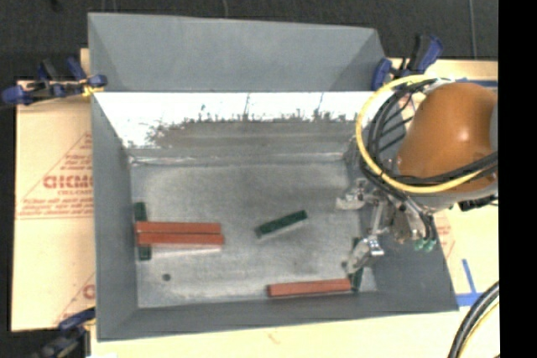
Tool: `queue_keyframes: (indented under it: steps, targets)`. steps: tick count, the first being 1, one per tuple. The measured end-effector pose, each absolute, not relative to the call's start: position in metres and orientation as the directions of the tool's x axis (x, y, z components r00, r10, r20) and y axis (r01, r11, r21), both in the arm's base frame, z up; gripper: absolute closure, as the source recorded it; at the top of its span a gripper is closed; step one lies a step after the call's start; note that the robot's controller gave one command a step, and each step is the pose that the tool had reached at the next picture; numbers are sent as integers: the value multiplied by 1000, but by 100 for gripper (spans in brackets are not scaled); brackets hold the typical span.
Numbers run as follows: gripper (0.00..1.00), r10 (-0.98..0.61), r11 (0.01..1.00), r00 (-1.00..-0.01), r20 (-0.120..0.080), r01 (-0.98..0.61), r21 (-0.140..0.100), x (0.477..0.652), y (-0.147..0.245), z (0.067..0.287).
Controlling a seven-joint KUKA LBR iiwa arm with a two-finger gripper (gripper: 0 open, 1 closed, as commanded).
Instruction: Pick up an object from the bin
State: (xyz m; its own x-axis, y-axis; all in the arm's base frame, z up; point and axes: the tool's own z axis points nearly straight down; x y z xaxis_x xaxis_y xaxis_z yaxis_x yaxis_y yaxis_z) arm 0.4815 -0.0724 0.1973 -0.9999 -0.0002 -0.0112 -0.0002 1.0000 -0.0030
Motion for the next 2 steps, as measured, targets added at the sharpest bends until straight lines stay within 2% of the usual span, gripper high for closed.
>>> queue_keyframes:
  steps: [1, 2]
  targets:
    - [0, 78, 997, -997, -9, 78, 0, 484, -91, 137]
    - [0, 135, 991, -991, 3, 135, -1, 517, -71, 108]
